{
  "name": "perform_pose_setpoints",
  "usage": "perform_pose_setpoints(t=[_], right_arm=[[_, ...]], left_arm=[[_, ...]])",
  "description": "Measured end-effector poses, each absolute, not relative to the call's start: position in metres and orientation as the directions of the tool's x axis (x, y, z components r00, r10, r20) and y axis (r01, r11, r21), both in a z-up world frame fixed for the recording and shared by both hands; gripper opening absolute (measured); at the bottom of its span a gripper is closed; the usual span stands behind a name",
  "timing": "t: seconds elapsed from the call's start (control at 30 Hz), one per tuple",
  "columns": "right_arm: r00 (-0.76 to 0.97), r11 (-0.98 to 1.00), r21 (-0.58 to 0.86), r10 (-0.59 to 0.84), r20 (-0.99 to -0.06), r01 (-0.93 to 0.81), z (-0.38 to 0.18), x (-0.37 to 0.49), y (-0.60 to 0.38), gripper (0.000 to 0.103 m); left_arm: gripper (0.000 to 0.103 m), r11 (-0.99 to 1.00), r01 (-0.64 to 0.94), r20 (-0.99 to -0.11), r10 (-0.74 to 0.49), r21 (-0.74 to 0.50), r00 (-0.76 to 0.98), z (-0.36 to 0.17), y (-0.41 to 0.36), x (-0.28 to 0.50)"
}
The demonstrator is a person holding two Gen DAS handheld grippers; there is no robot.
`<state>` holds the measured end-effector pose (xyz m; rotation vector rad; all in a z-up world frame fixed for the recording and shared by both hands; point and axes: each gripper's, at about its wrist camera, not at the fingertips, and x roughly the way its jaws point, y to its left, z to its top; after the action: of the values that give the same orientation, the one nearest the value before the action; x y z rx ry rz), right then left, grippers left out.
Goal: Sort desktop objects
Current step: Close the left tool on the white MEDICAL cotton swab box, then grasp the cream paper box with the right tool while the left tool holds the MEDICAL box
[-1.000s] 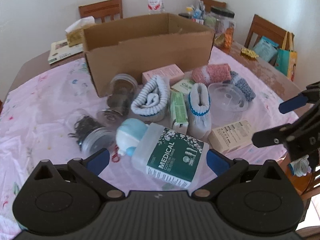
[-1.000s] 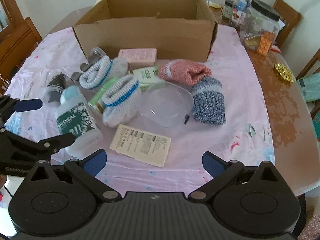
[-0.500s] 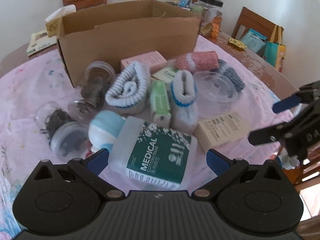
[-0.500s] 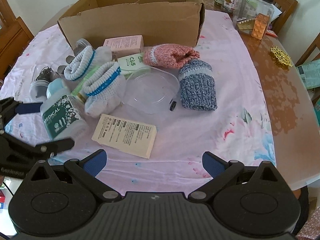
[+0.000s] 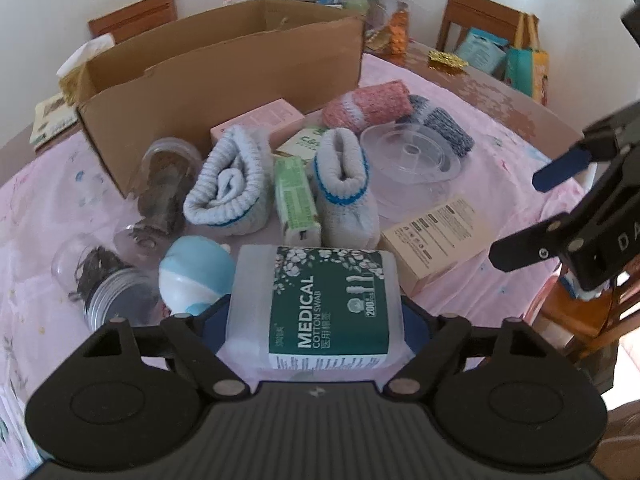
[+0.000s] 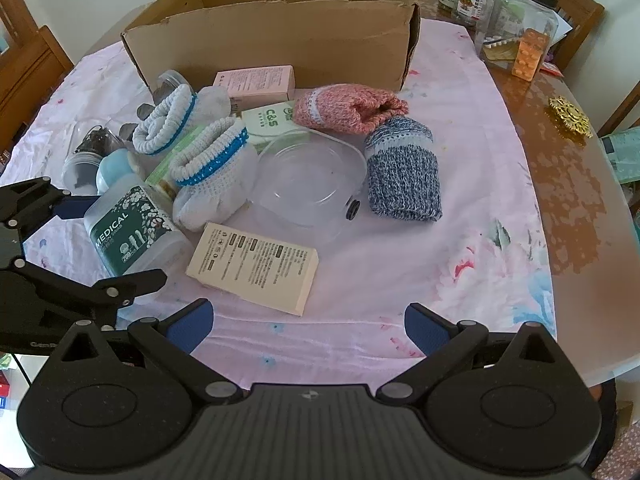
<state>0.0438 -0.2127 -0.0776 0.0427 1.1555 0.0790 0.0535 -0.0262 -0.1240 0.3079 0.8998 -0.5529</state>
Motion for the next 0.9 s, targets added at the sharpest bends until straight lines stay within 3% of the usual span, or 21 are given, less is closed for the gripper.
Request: perform_pose_setpoints(t=[0.67,0.9], right_arm=[[0.405,0.992,0.124,0.127,-0.906,-0.032,-0.091,0.067,-0.19,0.103],[0.415,0.996,0.085,0.07,-0.907,0.016,-0.105,0.084,-0.171,0.103]], left_arm=[[0.083,0.866,0.499,-0.824,-0.292,-0.013,0.486,-0.125,0.005,0.041],[0.083,0.886,0.462,-0.829,-0.276,-0.024,0.486,-0.127,0.021,0.035]])
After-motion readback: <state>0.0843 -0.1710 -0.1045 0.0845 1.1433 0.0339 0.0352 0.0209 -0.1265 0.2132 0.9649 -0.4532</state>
